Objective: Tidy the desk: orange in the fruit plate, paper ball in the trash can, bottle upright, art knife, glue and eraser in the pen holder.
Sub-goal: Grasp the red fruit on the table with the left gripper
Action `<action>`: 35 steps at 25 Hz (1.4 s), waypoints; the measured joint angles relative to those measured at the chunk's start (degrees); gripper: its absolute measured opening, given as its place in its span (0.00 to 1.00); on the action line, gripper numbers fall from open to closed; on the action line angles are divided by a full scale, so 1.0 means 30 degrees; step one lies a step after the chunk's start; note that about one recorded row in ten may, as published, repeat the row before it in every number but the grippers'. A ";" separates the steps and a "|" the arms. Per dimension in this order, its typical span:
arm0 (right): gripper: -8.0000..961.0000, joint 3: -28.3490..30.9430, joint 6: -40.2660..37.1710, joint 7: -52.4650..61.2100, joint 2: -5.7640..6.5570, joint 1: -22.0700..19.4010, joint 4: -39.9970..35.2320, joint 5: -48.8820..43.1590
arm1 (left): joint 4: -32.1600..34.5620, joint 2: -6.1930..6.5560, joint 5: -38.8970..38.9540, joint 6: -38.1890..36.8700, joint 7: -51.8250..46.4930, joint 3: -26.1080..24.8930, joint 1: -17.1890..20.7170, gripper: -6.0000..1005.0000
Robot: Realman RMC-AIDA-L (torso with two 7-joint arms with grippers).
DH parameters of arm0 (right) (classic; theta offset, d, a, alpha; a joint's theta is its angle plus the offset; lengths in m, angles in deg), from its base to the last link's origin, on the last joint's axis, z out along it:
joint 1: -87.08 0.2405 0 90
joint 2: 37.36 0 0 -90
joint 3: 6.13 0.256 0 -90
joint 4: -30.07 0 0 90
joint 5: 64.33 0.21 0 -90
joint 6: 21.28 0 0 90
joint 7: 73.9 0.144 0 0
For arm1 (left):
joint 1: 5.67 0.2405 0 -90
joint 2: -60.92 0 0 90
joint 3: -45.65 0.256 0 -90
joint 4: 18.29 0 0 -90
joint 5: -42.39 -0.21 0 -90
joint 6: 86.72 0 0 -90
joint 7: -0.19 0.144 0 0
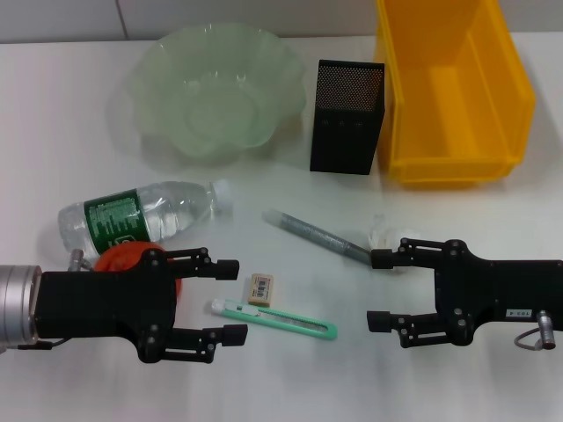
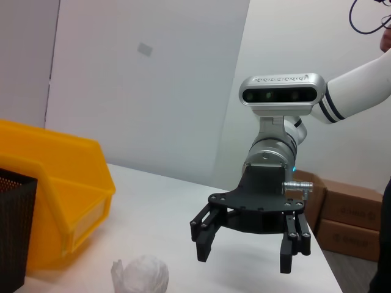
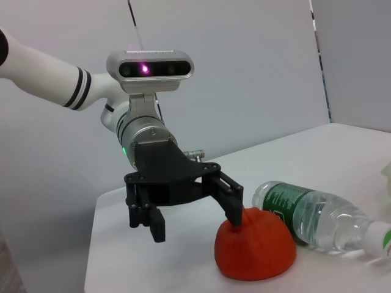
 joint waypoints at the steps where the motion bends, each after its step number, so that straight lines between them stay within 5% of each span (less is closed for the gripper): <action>1: 0.86 -0.0001 0.0001 0.0004 -0.0001 0.0002 -0.0001 0.0001 | 0.0000 0.0000 0.0000 0.0000 0.0000 0.0000 0.0000 0.78; 22: 0.86 0.0083 -0.0175 0.0030 0.0002 -0.0039 -0.0072 0.0014 | 0.0422 -0.0005 0.0010 -0.0042 -0.0064 -0.0089 0.0002 0.78; 27: 0.86 0.0067 -0.0179 0.0106 0.0056 0.0010 -0.0098 0.0003 | 0.0983 0.0244 0.0015 0.0074 -0.0071 -0.0435 0.0390 0.78; 28: 0.86 0.0095 -0.0179 0.0132 0.0072 0.0029 -0.0111 0.0001 | 0.1154 0.0699 0.0018 0.0402 0.0005 -0.1064 0.0896 0.78; 35: 0.85 0.0175 -0.0148 0.0364 0.0133 0.0054 -0.0121 0.0055 | 0.1593 0.1407 -0.0135 0.1978 0.0070 -0.1437 0.1962 0.78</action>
